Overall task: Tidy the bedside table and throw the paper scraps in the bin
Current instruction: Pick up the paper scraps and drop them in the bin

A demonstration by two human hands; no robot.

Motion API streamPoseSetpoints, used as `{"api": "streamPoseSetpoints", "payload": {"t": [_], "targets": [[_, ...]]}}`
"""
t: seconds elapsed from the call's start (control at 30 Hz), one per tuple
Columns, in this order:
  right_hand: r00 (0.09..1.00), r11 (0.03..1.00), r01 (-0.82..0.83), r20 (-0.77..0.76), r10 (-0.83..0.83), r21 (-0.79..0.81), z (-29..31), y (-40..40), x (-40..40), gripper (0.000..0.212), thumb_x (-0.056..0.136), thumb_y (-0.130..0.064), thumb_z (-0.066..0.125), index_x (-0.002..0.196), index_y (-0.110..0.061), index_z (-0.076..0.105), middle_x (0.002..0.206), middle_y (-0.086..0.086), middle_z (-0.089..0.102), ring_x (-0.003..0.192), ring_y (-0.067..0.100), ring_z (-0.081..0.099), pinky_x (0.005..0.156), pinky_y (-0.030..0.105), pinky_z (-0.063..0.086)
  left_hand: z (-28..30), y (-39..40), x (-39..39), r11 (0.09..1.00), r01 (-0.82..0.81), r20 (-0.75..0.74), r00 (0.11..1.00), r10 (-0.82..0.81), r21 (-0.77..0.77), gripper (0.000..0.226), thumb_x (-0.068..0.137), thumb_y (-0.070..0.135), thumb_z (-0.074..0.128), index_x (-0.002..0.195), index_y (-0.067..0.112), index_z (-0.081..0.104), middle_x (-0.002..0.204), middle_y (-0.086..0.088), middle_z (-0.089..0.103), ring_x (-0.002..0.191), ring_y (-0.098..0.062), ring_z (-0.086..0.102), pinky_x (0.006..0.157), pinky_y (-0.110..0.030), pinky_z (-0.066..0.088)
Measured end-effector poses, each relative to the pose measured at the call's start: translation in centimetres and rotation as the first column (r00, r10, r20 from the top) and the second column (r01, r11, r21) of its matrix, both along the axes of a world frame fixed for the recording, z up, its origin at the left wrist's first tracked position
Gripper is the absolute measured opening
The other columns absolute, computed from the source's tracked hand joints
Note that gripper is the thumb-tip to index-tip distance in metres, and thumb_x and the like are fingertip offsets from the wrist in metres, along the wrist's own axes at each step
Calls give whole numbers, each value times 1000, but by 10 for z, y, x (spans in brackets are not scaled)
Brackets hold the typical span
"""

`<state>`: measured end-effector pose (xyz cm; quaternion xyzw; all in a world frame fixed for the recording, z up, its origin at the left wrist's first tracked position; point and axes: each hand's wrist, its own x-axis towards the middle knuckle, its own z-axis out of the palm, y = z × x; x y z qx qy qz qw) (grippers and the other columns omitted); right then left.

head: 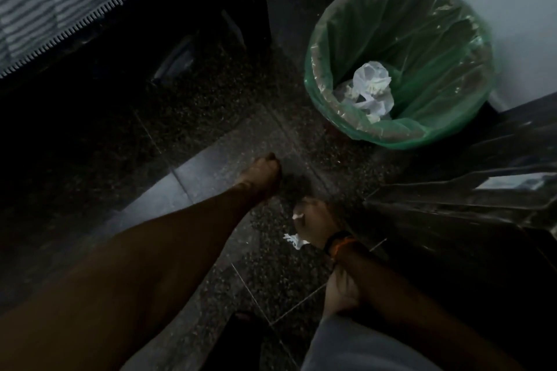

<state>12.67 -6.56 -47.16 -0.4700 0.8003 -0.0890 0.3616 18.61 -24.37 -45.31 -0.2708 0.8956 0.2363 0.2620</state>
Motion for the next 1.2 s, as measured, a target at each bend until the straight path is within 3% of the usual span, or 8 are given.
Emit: {"api": "streamPoseSetpoints", "payload": {"t": [0.13,0.27,0.37,0.5,0.67,0.8,1.03,1.2], "targets": [[944,952,-307,137,301,24,9,21,11,9,81,-26,62,78,-20,68,113,0,54,90,24,59,75,31,49,-4,1,-9,998,51,35,998,-50,-35,68,94,28,58,151,11,26,146,-23,37,124,-44,49,98,-45,44],[905,897,-424,40,423,124,10,35,24,21,63,-31,80,79,-26,66,104,0,61,83,23,65,62,29,52,-8,8,-9,991,121,40,992,-118,-60,48,101,32,44,147,17,40,154,-20,32,130,-40,46,103,-39,43],[950,946,-302,-40,308,114,7,31,28,36,43,-35,89,74,-29,72,83,-4,66,67,14,66,49,19,47,-5,7,-6,998,65,63,996,-65,5,38,96,27,55,130,10,59,139,-16,50,121,-33,54,100,-37,47],[995,980,-98,52,91,172,17,24,20,32,91,-12,52,120,-16,63,129,10,58,118,33,55,94,37,46,4,8,-4,983,-172,57,984,168,63,31,87,32,68,112,14,65,120,-12,61,109,-32,62,87,-36,51],[997,992,74,9,-75,98,60,3,-4,46,92,-18,52,138,-21,51,148,9,45,133,32,44,108,37,35,43,6,-18,968,-251,95,964,250,6,66,88,29,67,144,10,37,140,-19,49,127,-38,49,96,-42,47],[998,997,51,-38,-48,66,111,-26,-23,39,92,-16,51,131,-13,57,142,15,49,129,37,48,104,40,42,89,-6,-34,938,-347,27,937,347,0,74,86,30,64,148,11,30,139,-22,49,125,-41,51,96,-44,48],[983,977,116,-121,-138,-177,201,-65,-53,9,88,-20,60,82,-14,61,98,13,60,92,37,61,69,36,42,177,-27,-48,809,-568,-352,734,581,151,8,81,14,57,86,18,62,97,-10,67,93,-30,63,74,-34,51],[909,905,221,-260,-327,-364,254,-82,-80,20,83,-14,58,99,-11,69,102,15,61,95,38,59,78,42,49,215,-30,-73,705,-606,-457,543,705,367,4,77,17,66,81,14,68,71,2,65,75,-17,63,71,-27,50]]}}
